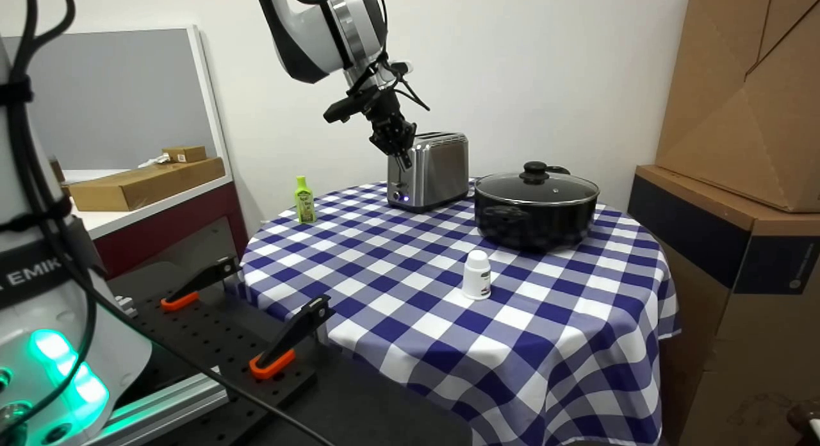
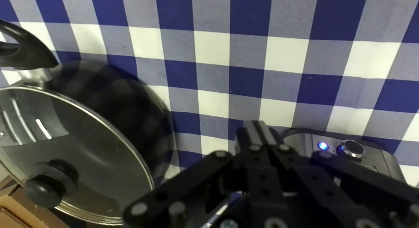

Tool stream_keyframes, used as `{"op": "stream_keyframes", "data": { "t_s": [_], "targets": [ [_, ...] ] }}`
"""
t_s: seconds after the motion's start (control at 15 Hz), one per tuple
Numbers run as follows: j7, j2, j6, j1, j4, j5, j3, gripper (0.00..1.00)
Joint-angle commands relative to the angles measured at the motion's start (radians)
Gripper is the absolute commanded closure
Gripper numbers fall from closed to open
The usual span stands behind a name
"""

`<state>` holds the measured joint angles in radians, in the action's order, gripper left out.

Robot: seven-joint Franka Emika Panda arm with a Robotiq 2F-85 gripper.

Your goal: Push the lever of the toaster up

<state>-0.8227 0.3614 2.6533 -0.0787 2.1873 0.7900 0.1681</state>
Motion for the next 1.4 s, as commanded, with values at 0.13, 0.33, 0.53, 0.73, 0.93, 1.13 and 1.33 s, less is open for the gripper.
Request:
{"op": "stream_keyframes", "data": {
  "t_s": [0.13, 0.33, 0.53, 0.73, 0.93, 1.13, 1.33],
  "targets": [
    [0.019, 0.008, 0.036, 0.097, 0.001, -0.055, -0.103, 1.00],
    [0.021, 0.064, 0.099, 0.146, -0.007, -0.146, -0.137, 1.00],
    [-0.064, 0.112, 0.172, 0.151, -0.024, -0.081, -0.144, 1.00],
    [-0.136, 0.162, 0.258, 0.193, -0.048, 0.009, -0.198, 1.00],
    [-0.211, 0.239, 0.325, 0.252, -0.101, 0.116, -0.268, 1.00],
    [-0.275, 0.322, 0.383, 0.317, -0.171, 0.188, -0.333, 1.00],
    [-0.331, 0.397, 0.429, 0.372, -0.247, 0.213, -0.388, 1.00]
  ]
}}
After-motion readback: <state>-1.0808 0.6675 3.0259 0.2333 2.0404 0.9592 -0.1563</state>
